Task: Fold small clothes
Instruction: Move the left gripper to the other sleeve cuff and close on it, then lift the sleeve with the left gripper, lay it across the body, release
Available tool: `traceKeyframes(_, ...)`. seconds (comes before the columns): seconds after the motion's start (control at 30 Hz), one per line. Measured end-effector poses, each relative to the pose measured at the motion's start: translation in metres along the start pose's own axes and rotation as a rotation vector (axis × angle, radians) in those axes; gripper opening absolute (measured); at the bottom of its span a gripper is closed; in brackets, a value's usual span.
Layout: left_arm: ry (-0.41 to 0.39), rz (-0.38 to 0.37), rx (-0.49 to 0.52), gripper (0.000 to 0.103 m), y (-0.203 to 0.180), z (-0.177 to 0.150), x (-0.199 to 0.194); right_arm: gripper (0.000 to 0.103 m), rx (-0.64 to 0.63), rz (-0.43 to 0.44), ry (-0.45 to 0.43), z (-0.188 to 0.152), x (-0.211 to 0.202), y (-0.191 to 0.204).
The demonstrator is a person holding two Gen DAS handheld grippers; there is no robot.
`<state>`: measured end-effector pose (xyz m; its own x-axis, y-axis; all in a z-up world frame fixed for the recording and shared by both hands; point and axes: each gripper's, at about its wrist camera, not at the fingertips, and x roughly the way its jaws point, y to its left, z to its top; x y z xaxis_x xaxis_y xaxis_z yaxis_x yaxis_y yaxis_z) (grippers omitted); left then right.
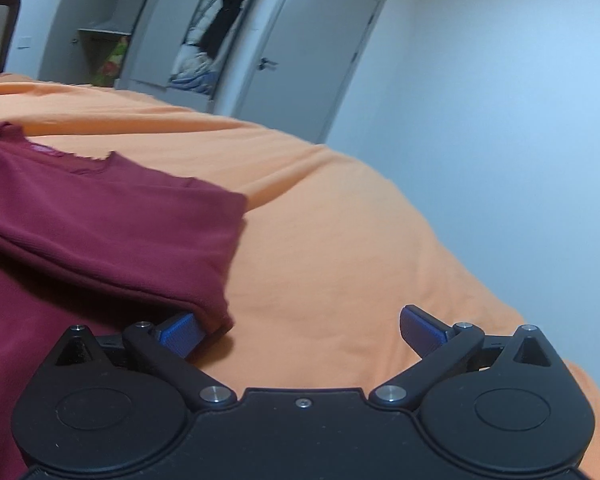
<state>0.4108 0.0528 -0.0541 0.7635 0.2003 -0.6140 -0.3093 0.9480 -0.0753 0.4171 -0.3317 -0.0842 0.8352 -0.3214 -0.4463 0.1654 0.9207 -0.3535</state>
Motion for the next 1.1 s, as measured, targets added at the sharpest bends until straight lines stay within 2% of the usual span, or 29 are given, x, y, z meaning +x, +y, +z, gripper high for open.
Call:
traceKeyframes(0.2,-0.013,-0.068,-0.055,0.103,0.033,0.016,-0.039,0.102,0.004,0.093,0.027,-0.016,-0.043,-0.007)
traceKeyframes(0.27,-0.046,-0.055,-0.076,0.103,0.052,0.023,-0.049,0.102,0.015,0.126,0.029,-0.018,-0.057,-0.011)
traceKeyframes(0.33,-0.074,-0.003,-0.097,0.103,0.076,0.032,-0.053,0.102,0.037,0.159,0.025,-0.02,-0.072,-0.016)
traceKeyframes(0.5,-0.104,0.197,-0.186,0.103,0.147,0.058,-0.036,0.102,0.097,0.232,0.019,-0.023,-0.102,-0.014)
traceKeyframes(0.6,-0.081,0.278,-0.261,0.103,0.188,0.072,-0.021,0.102,0.125,0.272,0.006,-0.023,-0.118,-0.009)
traceKeyframes(0.7,-0.067,0.267,-0.325,0.103,0.22,0.08,-0.009,0.102,0.149,0.317,-0.003,-0.022,-0.132,-0.001)
traceKeyframes(0.77,-0.073,0.263,-0.342,0.101,0.227,0.088,-0.002,0.102,0.147,0.341,0.0,-0.023,-0.135,0.004)
traceKeyframes(0.87,-0.108,0.288,-0.392,0.089,0.233,0.097,0.004,0.102,0.123,0.353,0.016,-0.025,-0.136,0.015)
traceKeyframes(0.93,-0.121,0.323,-0.438,0.064,0.241,0.103,0.011,0.102,0.115,0.357,0.028,-0.027,-0.138,0.019)
traceKeyframes(0.97,-0.117,0.342,-0.465,0.056,0.246,0.104,0.015,0.102,0.115,0.361,0.031,-0.028,-0.138,0.02)
traceKeyframes(1.03,-0.105,0.357,-0.517,0.021,0.259,0.104,0.021,0.102,0.116,0.361,0.034,-0.029,-0.14,0.021)
traceKeyframes(1.1,-0.103,0.342,-0.573,0.014,0.271,0.101,0.023,0.102,0.114,0.359,0.038,-0.03,-0.141,0.02)
